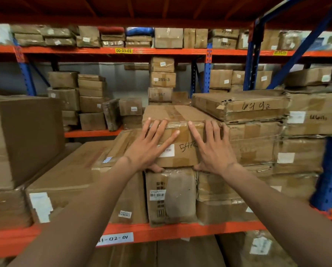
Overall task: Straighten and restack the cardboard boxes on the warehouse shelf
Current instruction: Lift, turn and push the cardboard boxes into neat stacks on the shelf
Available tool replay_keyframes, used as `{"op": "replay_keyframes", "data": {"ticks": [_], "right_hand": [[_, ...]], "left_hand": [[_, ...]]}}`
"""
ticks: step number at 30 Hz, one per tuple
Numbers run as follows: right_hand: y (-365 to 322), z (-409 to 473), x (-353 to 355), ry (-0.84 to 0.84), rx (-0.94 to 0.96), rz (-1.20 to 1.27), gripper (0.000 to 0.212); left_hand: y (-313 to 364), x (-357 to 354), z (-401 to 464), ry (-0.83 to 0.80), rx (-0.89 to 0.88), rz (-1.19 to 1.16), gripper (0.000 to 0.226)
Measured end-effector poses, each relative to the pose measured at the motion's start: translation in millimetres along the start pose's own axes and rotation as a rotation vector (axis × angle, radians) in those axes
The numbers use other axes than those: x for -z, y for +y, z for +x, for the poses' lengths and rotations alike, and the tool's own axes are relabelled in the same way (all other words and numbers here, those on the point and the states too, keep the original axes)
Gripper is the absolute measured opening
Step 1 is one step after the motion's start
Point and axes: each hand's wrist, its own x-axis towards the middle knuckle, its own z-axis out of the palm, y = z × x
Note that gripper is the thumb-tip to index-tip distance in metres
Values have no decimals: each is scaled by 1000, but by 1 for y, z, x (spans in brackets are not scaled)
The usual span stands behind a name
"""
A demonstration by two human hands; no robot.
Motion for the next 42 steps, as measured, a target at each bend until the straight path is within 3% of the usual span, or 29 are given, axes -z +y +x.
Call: {"op": "replay_keyframes", "data": {"ticks": [5,9,13,15,20,23,28,31,36,42], "right_hand": [[-5,7,-4,-20,-62,-18,167],[-11,8,0,-62,-90,-20,167],[-15,13,22,-114,-108,-23,157],[-18,17,40,-55,-72,-1,142],[-66,49,85,183,67,93,120],[-128,81,106,256,178,92,122],[-257,143,141,181,314,31,121],[-346,189,158,193,398,43,121],[-467,254,184,200,521,149,123],[-540,294,183,82,613,113,138]], "left_hand": [[-4,6,5,-106,21,-14,146],[2,6,1,-98,11,-23,141],[-8,13,-11,-26,-40,-71,132],[-25,11,-29,35,-9,-129,125],[-99,-20,-109,26,488,-271,122],[-154,-42,-172,32,779,-333,128],[-244,-69,-268,57,1327,-556,145],[-290,-88,-315,125,1513,-674,157],[-328,-116,-361,120,1467,-772,169],[-348,-138,-377,155,1318,-888,170]]}}
